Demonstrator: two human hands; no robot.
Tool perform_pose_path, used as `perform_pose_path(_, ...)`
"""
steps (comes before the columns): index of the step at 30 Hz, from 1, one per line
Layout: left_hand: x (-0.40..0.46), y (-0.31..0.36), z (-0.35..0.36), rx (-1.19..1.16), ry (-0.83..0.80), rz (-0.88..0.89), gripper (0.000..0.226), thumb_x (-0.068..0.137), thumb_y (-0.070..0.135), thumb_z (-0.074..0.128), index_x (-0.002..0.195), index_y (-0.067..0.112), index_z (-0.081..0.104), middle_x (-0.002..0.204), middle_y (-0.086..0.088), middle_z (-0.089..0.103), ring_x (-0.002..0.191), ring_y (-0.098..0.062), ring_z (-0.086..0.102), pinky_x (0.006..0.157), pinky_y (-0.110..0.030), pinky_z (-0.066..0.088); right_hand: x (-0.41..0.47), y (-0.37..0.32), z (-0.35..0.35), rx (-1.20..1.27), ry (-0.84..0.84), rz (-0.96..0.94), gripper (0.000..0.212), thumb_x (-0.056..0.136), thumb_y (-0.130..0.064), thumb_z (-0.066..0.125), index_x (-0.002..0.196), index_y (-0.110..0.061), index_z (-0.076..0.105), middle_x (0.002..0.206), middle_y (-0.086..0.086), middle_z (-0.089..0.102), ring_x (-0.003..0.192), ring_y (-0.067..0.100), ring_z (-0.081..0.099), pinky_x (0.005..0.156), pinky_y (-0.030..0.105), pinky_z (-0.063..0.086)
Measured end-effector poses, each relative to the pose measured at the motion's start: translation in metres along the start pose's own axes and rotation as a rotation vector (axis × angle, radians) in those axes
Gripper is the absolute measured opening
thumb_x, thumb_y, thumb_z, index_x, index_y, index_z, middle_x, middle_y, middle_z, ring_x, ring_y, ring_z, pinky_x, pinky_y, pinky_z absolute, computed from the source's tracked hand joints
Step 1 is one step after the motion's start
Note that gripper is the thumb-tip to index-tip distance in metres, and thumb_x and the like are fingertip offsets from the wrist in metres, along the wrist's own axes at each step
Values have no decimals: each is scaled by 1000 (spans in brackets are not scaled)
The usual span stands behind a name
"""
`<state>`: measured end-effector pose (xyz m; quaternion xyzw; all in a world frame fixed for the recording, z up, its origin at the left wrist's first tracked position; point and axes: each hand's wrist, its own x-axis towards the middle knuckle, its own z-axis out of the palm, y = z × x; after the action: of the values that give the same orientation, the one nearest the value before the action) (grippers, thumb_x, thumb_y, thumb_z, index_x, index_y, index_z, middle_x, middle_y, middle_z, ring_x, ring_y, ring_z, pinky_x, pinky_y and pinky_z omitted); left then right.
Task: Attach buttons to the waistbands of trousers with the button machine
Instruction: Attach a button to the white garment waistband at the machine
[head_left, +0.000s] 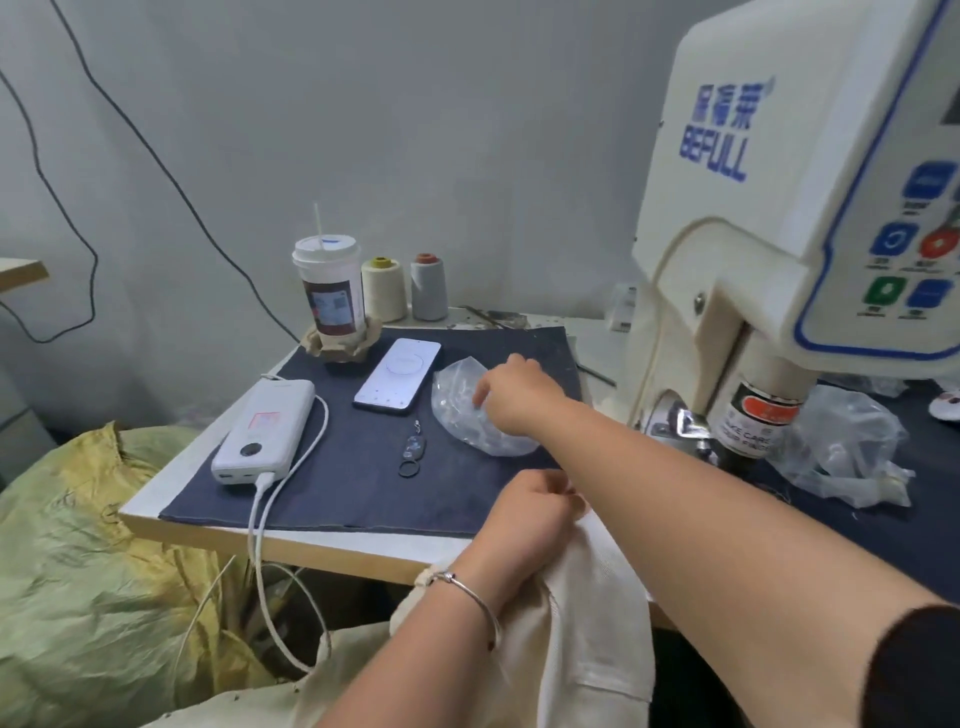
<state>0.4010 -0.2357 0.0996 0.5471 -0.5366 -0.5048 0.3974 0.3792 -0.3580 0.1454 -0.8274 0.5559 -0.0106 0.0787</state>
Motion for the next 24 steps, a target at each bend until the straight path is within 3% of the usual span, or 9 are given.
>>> perform_pose_path(3, 1, -2, 0, -2, -3, 18, 21, 73, 17, 55, 64, 27, 72, 68, 12, 70, 66, 0, 59, 72, -24, 51, 19, 0, 10, -45, 17, 51, 39, 92, -19, 53, 131, -20, 56, 137, 10, 37, 127, 30, 37, 99, 37, 40)
perform_pose_path(5, 2, -4, 1, 21, 22, 8, 20, 66, 27, 53, 71, 23, 72, 75, 6, 74, 73, -7, 61, 82, -36, 54, 26, 2, 14, -50, 63, 79, 37, 91, -19, 56, 128, -17, 58, 135, 9, 38, 124, 28, 39, 93, 36, 42)
perform_pose_path(9, 7, -9, 2, 53, 35, 9, 33, 61, 33, 50, 81, 15, 69, 88, -7, 74, 75, -15, 57, 88, -45, 53, 36, 0, 18, -116, 127, 79, 34, 88, -10, 58, 121, -11, 60, 130, 10, 40, 118, 29, 42, 81, 35, 41)
perform_pose_path(13, 10, -12, 3, 69, 48, -15, 32, 58, 35, 48, 76, 16, 65, 80, -7, 71, 74, -18, 51, 86, -46, 53, 43, -3, 22, -89, 112, 39, 32, 83, -4, 61, 114, -13, 62, 124, 8, 41, 114, 28, 44, 74, 34, 37)
perform_pose_path(17, 10, -13, 3, 66, 55, -60, 24, 59, 32, 47, 71, 19, 63, 75, 1, 66, 74, -21, 51, 87, -47, 53, 44, -3, 25, -47, 122, 32, 22, 82, -1, 57, 93, -19, 62, 117, 6, 44, 106, 26, 45, 71, 33, 35)
perform_pose_path(21, 9, -12, 4, 52, 59, -67, 26, 59, 30, 48, 74, 17, 65, 87, -9, 72, 78, -21, 53, 88, -48, 52, 45, -4, 27, -59, 128, 35, 25, 82, -2, 60, 103, -15, 66, 118, 6, 45, 106, 26, 47, 71, 33, 38)
perform_pose_path(24, 9, -13, 4, 60, 64, -64, 22, 59, 30, 47, 70, 18, 62, 80, -3, 66, 76, -21, 51, 88, -48, 52, 46, -4, 29, -39, 136, 15, 28, 84, -2, 58, 107, -15, 65, 120, 7, 45, 107, 27, 48, 72, 33, 39)
